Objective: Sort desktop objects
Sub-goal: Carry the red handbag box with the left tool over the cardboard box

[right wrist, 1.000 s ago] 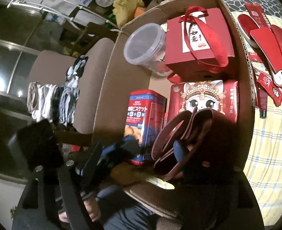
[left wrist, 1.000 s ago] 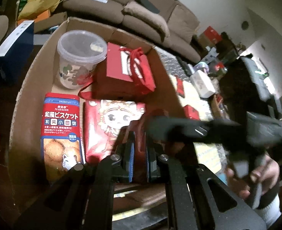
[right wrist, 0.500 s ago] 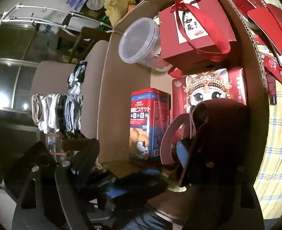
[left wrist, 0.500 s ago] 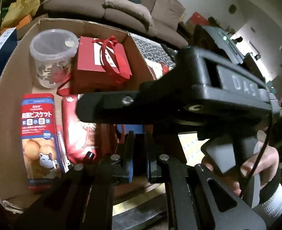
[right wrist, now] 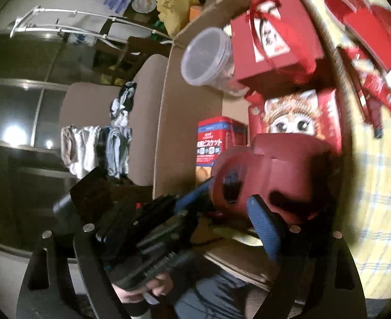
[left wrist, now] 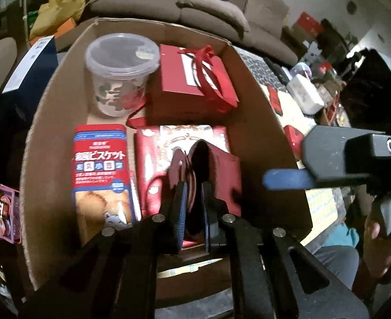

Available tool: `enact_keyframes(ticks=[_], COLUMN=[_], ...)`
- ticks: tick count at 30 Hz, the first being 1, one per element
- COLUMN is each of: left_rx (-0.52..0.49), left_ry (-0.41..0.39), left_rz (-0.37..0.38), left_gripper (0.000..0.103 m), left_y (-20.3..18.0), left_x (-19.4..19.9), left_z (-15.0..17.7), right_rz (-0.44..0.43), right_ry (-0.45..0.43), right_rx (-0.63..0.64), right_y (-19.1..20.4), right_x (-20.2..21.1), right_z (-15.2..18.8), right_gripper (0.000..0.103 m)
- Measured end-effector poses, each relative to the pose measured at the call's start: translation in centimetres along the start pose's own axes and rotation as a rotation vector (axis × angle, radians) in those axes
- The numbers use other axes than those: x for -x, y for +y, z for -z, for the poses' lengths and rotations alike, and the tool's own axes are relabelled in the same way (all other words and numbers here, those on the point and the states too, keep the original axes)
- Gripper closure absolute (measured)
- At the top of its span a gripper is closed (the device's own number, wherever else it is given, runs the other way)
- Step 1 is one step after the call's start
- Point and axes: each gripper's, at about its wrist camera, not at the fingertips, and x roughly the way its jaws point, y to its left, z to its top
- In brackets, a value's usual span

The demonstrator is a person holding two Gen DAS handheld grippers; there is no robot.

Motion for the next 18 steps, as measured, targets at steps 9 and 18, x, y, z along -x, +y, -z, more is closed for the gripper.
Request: enact_keyframes(ticks=[9,18], left_rx=[0.044,0.116], left_ry=[-0.028,-0.107], left_rz=[0.010,0.064], left_gripper=[0.094,0.085], left_y=[1.4,3.2], left_x=[2.6,5.7], left_z=[0.0,0.0], right_rz=[0.071,0.247], right_ry=[-0.052,-0.027], right_rx=[0.026,0.167], right_y=[-0.9,0.8], right_x=[1.0,-2.0], right_z=[-0.6,-3.1], right_gripper=[0.014,0.022])
